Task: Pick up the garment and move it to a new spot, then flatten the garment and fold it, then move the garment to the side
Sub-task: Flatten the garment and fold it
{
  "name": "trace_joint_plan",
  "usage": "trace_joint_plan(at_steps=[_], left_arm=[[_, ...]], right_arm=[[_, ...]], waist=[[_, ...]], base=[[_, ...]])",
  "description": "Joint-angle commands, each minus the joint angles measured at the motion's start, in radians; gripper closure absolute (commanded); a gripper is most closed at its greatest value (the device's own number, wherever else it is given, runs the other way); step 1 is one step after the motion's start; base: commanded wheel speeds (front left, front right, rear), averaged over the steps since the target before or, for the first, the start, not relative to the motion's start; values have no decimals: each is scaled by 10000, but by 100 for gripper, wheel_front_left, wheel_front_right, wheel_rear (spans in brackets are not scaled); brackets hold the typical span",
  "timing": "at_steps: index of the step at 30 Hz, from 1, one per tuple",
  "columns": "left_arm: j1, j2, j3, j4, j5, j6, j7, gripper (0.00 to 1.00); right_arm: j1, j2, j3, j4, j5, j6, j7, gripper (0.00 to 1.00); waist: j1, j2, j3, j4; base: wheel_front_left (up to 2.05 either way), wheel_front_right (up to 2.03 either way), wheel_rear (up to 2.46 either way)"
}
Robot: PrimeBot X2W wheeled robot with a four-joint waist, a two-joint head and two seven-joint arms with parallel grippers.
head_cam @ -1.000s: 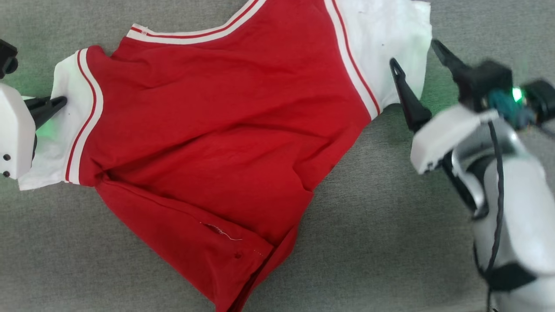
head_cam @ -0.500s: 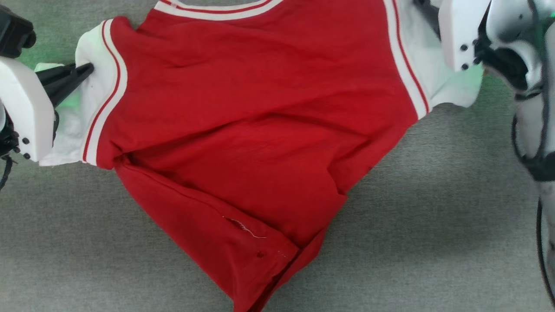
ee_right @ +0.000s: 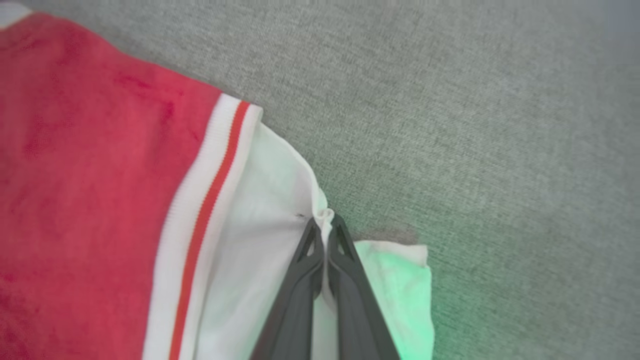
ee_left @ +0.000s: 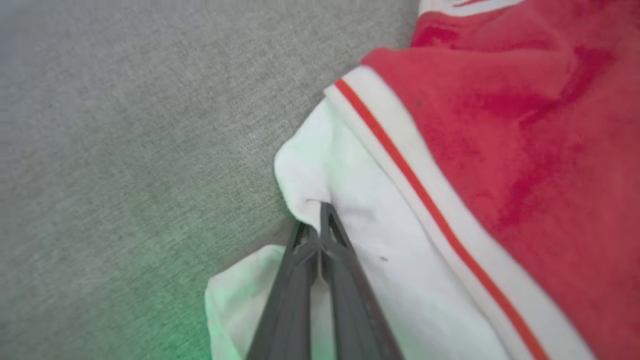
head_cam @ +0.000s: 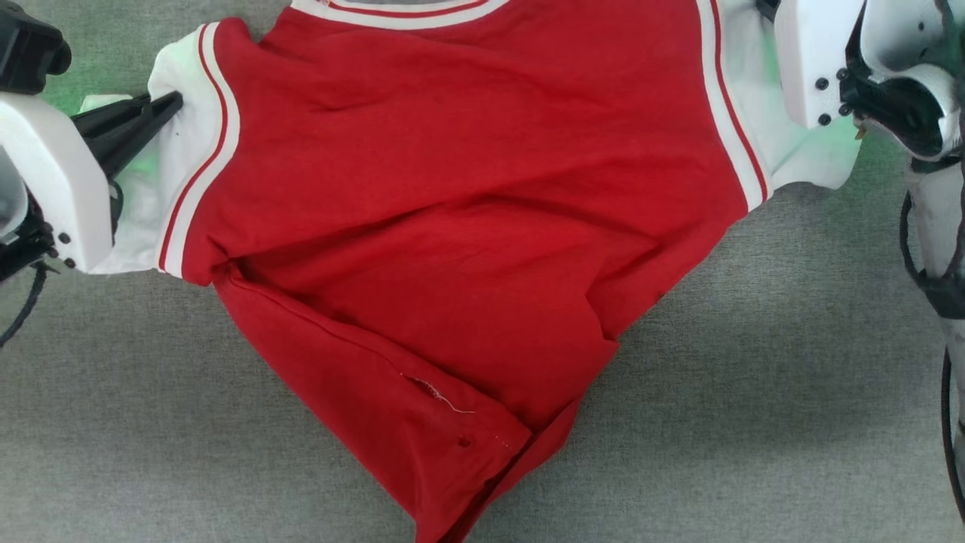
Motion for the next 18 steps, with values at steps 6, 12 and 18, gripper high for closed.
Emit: trace_joint_plan(at_steps=[6, 12, 18], left_arm=[[-425, -411, -95, 208, -578, 28, -1104, 100], [-1464, -736, -38, 581, -1412, 28, -2726, 100], [-3022, -1016, 646, 1521, -2370, 28, -3694, 100]], right_arm=[[-54, -82, -562, -40, -409, -23, -1343, 100], [-1076, 156, -1772, 122, -1623, -23, -3555, 100], [-2656, 941, -3352, 653, -3122, -23, -5037, 100]], waist=[[0, 0, -393, 42], [0, 0, -562, 97], [0, 0, -549, 110]], base=[[0, 0, 0], [0, 0, 0], [0, 0, 0]])
